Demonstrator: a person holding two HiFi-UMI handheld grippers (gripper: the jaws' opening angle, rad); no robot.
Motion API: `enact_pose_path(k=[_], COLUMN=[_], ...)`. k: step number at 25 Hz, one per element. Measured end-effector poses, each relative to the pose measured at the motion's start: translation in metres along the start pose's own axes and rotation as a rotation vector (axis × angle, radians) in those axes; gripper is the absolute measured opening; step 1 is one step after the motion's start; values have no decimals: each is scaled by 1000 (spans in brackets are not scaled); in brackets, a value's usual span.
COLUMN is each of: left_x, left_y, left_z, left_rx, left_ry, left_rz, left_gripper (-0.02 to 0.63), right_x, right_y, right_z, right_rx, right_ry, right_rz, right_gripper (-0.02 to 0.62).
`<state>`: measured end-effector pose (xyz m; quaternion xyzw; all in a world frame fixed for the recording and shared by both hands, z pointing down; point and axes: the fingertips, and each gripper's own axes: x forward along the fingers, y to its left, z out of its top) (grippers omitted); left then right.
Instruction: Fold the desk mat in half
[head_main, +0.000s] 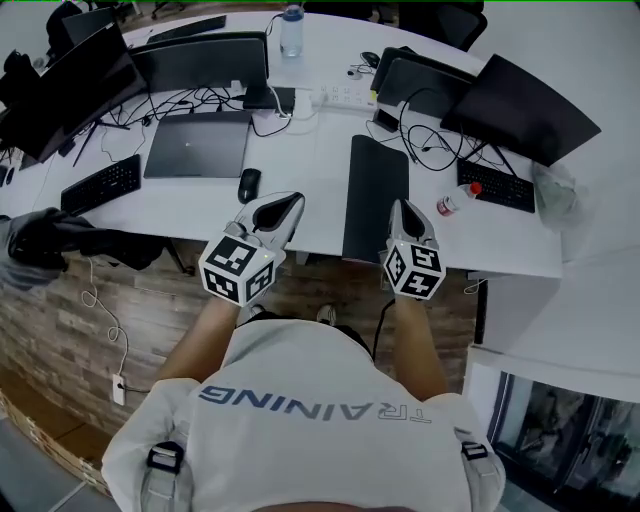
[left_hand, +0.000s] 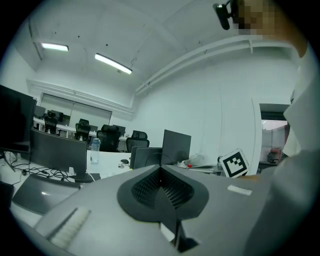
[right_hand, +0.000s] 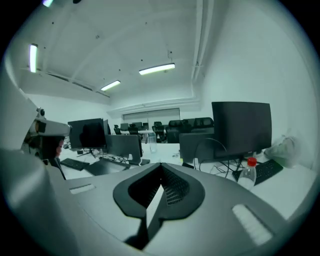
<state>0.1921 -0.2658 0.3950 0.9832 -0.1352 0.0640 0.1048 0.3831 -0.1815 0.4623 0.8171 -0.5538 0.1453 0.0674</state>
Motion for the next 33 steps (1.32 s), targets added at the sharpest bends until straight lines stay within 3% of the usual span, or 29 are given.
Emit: enact_pose_path(k=[6,11,33], left_x=[-32,-55,-64], left_y=[25,49,53], left_z=[30,44,39], left_rx=[20,32,15], left_ry=[-87,-131,-124], left_rz=[69,133,123], left_gripper=[2,0,0], right_x=[-18,-30,-29], right_y=[59,84,99], right_z=[72,100,92], right_rx=[-37,-78,-63], right_ry=[-156,-227,-204], right_rz=[114,163,200], right_gripper=[12,12,14])
